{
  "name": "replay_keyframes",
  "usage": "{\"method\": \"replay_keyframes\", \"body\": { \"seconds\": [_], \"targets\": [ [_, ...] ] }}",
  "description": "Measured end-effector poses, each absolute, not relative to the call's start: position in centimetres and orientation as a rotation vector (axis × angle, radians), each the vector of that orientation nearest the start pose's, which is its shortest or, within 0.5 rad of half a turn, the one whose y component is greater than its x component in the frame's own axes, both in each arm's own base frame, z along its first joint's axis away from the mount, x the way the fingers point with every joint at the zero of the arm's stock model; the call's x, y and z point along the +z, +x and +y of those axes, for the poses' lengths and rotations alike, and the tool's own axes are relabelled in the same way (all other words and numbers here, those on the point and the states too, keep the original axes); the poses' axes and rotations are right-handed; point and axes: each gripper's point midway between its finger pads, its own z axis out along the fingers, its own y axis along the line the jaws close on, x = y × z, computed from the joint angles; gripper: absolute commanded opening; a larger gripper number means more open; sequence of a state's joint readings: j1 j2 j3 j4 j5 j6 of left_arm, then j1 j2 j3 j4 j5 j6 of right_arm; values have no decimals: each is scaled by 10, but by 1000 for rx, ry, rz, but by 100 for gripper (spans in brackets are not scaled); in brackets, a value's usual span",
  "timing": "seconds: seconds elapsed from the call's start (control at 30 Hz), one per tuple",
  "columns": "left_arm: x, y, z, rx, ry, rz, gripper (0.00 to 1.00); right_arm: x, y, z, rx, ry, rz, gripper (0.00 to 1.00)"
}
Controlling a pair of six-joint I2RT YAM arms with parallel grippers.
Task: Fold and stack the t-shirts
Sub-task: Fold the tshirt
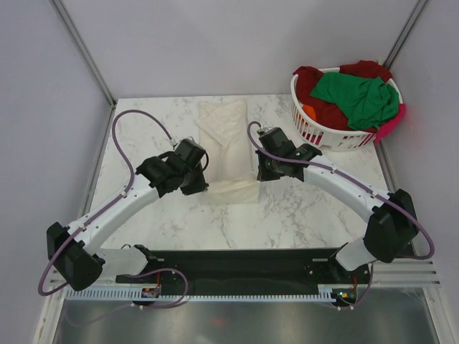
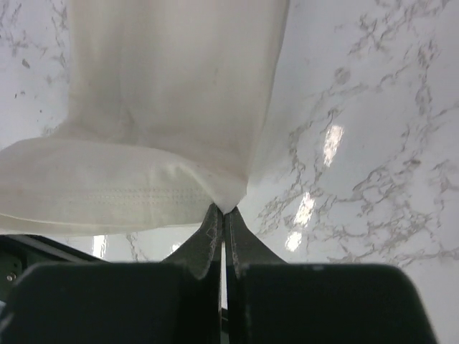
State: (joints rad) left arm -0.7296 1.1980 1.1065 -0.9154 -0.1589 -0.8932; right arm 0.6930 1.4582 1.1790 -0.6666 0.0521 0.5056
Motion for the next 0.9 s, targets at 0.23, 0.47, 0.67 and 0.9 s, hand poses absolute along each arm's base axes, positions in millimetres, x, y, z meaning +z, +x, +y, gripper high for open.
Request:
{"method": "replay_keyframes", "body": {
  "seconds": [0.23, 0.47, 0.67, 0.9],
  "targets": [
    [170, 264, -182, -307, -286, 2595, 2, 140, 324, 252, 382, -273, 2558, 0],
    [145, 311, -175, -239, -300, 2652, 2, 122, 373, 259, 381, -266, 2605, 0],
    [130, 352, -179, -222, -300, 2675, 2, 114, 416, 264, 391, -237, 2610, 0],
    [100, 398, -173, -196, -331, 2715, 2, 91, 450, 268, 392, -207, 2635, 20]
  ]
}}
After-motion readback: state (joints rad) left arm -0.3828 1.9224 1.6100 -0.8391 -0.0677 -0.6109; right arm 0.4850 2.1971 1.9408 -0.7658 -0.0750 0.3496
